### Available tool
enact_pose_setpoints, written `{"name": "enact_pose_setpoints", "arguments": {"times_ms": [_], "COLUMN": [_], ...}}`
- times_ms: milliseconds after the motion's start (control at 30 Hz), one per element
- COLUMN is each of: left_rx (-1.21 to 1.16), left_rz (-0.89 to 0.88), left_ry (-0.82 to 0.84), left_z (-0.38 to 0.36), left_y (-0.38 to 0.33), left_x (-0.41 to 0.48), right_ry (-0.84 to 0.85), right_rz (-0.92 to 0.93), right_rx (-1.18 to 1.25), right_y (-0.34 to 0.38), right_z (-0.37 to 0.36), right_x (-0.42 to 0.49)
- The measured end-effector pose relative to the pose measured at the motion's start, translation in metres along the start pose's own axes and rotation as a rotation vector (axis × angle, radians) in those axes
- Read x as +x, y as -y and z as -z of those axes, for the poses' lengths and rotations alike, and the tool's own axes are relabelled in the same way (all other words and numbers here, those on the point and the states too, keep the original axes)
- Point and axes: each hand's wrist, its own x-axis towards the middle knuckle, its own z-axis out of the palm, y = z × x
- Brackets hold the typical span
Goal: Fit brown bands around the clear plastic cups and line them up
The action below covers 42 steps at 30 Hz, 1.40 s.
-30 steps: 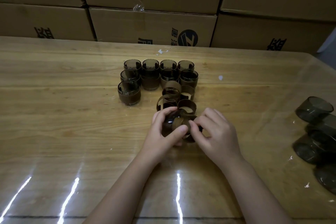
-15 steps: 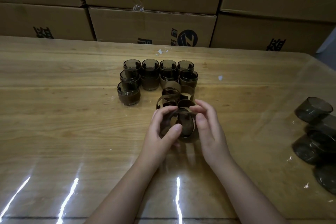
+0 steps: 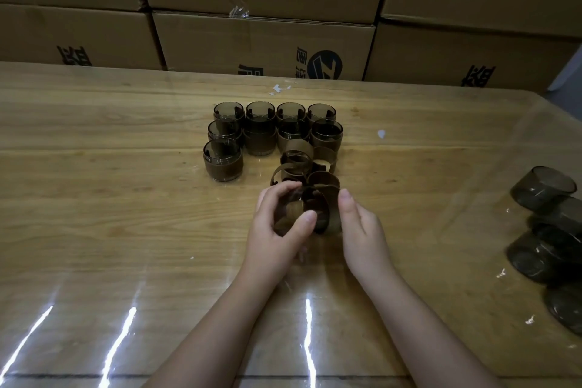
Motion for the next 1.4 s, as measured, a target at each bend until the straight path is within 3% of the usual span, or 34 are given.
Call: {"name": "enact_pose_setpoints", "arguments": {"times_ms": [200,367,500,633,767,1100,1400], "left_rx": [0.039,0.188,-0.028,-0.373,-0.549,-0.635,-0.714], "left_rz": [-0.031,-0.177,-0.048,0.211,0.246,0.342,0.372], "left_ry": [0.005,0.016,0.035,0.114,0.218,0.276,0.303], "left_z": [-0.001,0.000,0.001,0.004,0.009,0.007,0.007], "left_y": [-0.003,-0.003,-0.002,-0.002,0.002,0.000,0.000], "left_x": [-0.003,-0.003,-0.002,0.003,0.009,0.011,0.013], "right_ry": [-0.068,-0.015,0.084,0.176,0.325,0.232,0.270], "right_rz": [-0.029,-0.090,-0.102,-0.172,-0.224,-0.343,-0.417], "right_rx": [0.010,0.060,0.163,0.310,0.428,0.707,0.977], "right_y": [0.000,-0.004,0.002,0.005,0.007,0.005,0.004], "right_z": [-0.004,-0.003,0.003,0.006,0.008,0.003,0.007], "right_x": [0.000,0.002,0.004,0.007,0.008,0.009,0.012]}}
